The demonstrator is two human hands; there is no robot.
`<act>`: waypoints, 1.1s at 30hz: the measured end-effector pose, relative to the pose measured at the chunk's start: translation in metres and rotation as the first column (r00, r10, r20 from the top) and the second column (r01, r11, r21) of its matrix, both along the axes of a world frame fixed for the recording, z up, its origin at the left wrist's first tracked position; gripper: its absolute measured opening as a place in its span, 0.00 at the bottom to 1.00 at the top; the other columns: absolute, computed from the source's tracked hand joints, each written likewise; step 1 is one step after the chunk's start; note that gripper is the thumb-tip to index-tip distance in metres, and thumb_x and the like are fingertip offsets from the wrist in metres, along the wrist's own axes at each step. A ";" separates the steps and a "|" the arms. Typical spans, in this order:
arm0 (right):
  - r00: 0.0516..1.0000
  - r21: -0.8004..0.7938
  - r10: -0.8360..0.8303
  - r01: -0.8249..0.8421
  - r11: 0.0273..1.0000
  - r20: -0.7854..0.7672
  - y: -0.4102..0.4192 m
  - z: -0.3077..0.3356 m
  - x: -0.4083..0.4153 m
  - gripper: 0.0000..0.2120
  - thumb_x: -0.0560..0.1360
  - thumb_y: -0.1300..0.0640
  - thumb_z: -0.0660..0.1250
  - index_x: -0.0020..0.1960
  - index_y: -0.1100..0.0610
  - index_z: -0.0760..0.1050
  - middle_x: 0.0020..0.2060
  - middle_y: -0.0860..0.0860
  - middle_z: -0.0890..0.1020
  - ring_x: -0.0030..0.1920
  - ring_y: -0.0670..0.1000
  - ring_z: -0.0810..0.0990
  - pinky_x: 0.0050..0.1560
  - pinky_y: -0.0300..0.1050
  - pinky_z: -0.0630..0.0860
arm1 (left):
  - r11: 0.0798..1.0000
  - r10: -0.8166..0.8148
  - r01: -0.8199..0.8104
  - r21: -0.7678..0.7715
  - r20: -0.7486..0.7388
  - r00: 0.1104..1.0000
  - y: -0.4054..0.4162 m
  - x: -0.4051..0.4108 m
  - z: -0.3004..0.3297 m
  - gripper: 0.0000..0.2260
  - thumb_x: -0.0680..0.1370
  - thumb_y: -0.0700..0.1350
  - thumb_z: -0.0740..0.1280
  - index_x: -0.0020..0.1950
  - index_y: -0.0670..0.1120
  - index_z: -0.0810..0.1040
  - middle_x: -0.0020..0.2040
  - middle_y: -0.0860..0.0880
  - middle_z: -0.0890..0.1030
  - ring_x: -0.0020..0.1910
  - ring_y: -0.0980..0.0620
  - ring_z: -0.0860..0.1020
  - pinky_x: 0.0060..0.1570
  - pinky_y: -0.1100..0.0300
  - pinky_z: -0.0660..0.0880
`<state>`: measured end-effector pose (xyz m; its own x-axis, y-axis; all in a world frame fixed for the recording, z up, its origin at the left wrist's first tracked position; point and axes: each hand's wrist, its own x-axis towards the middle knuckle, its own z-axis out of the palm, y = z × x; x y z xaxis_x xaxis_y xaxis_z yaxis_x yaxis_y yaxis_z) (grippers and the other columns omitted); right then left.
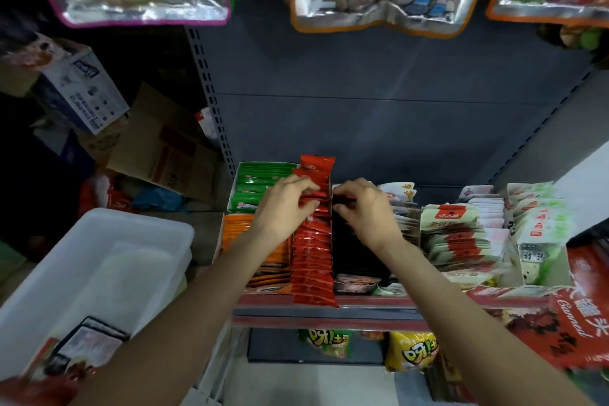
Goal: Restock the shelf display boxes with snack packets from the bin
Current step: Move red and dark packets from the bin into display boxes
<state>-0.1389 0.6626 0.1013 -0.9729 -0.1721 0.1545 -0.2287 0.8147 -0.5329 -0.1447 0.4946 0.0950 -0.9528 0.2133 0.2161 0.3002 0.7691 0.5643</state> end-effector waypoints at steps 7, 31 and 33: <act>0.956 0.098 0.275 -0.285 0.953 0.106 -0.128 -0.007 0.043 0.15 0.76 0.60 0.62 0.63 0.56 0.74 0.60 0.55 0.75 0.63 0.55 0.71 0.62 0.47 0.70 | 0.981 0.156 -0.171 0.092 0.148 0.977 -0.131 0.069 -0.021 0.10 0.74 0.41 0.70 0.55 0.46 0.80 0.48 0.50 0.80 0.49 0.54 0.78 0.50 0.62 0.73; 0.679 0.282 -0.033 -0.260 0.924 0.734 -0.468 -0.201 0.133 0.25 0.75 0.50 0.66 0.66 0.62 0.66 0.62 0.58 0.72 0.62 0.58 0.72 0.58 0.48 0.71 | 0.966 0.252 -0.114 -0.232 0.742 0.621 -0.451 0.186 -0.188 0.10 0.77 0.35 0.59 0.57 0.36 0.73 0.58 0.38 0.77 0.56 0.41 0.75 0.50 0.56 0.70; 0.710 0.315 -0.044 -0.256 0.914 0.703 -0.473 -0.206 0.133 0.22 0.74 0.52 0.67 0.63 0.61 0.68 0.59 0.58 0.74 0.61 0.57 0.72 0.58 0.47 0.71 | 0.970 0.242 -0.136 -0.201 0.752 0.614 -0.449 0.187 -0.187 0.10 0.79 0.37 0.59 0.58 0.35 0.75 0.58 0.38 0.77 0.57 0.42 0.75 0.49 0.58 0.69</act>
